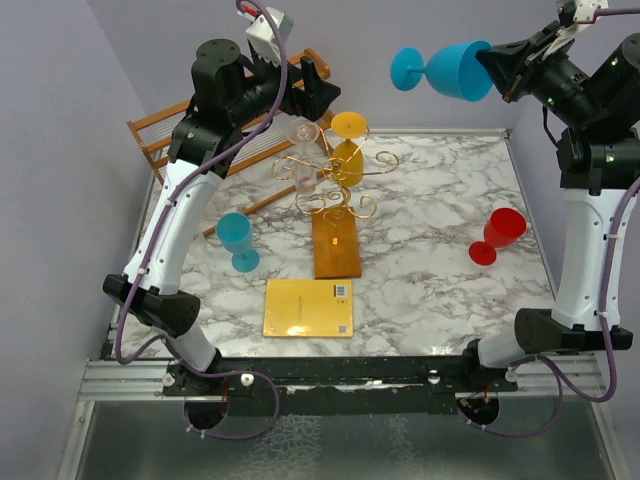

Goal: Place the wine glass upside down on the wine glass rack

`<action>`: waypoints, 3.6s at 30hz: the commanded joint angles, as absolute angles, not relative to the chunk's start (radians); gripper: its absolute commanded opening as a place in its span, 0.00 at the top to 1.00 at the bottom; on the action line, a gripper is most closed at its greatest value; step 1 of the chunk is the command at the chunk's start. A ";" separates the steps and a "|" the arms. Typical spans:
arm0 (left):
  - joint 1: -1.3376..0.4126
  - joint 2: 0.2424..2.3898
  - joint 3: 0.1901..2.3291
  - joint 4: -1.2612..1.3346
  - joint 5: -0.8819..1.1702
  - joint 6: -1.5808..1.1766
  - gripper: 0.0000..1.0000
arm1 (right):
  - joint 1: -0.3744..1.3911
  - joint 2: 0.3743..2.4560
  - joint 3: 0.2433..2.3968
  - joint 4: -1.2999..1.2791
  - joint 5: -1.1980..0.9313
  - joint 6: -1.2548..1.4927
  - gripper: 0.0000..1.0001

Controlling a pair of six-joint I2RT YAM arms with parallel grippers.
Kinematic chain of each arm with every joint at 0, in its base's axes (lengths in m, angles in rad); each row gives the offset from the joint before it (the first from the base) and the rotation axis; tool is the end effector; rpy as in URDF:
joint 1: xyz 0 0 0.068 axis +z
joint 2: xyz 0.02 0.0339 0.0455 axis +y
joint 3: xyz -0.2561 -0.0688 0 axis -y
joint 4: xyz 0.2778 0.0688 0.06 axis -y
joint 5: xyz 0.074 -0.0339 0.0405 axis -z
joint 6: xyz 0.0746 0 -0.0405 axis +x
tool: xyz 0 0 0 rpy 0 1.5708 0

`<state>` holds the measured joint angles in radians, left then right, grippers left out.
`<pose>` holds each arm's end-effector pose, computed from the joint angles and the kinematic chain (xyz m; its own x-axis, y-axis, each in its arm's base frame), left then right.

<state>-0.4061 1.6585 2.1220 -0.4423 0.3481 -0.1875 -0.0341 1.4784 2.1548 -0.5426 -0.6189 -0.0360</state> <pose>0.3649 -0.1846 0.5495 -0.1085 -0.1441 -0.9836 0.6763 0.7145 -0.1793 0.3103 0.0327 0.6072 0.1529 -0.0346 -0.9876 -0.5417 0.8329 -0.1130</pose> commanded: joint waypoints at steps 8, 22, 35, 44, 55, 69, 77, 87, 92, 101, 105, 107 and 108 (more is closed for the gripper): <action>-0.413 1.690 2.081 -0.154 0.678 -0.568 0.19 | -0.034 1.464 2.107 -0.389 -0.911 0.157 0.99; -0.464 1.757 2.067 -0.113 0.703 -0.655 0.52 | -0.025 1.431 2.046 -0.350 -0.945 0.178 0.99; -0.492 1.760 2.059 -0.110 0.702 -0.664 0.89 | -0.024 1.400 1.997 -0.333 -0.950 0.181 0.99; -0.490 1.722 2.056 -0.135 0.661 -0.574 1.00 | -0.025 1.378 1.960 -0.349 -0.941 0.138 0.87; -0.399 1.642 2.073 -0.231 0.568 -0.428 1.00 | -0.025 1.346 1.940 -0.460 -0.886 0.015 0.54; -0.333 1.478 2.149 -0.587 0.398 0.210 1.00 | -0.024 1.339 1.937 -0.623 -0.761 -0.217 0.31; -0.334 1.372 2.238 -0.878 0.341 0.598 1.00 | -0.025 1.372 1.911 -0.664 -0.784 -0.291 0.28; -0.334 1.266 2.286 -1.332 0.387 1.071 1.00 | -0.025 1.364 1.886 -0.707 -0.784 -0.340 0.26; -0.333 1.252 2.212 -1.351 0.375 1.161 1.00 | -0.025 1.361 1.867 -0.707 -0.783 -0.344 0.26; -0.334 1.291 2.092 -1.328 0.474 1.381 1.00 | -0.025 1.352 1.840 -0.698 -0.776 -0.342 0.25; -0.336 1.316 2.076 -1.323 0.554 1.445 1.00 | -0.024 1.342 1.827 -0.695 -0.764 -0.345 0.25; -0.337 1.329 2.068 -1.317 0.572 1.475 1.00 | -0.025 1.337 1.825 -0.696 -0.758 -0.347 0.25; -0.341 1.336 2.065 -1.315 0.579 1.489 1.00 | -0.025 1.335 1.826 -0.696 -0.757 -0.349 0.25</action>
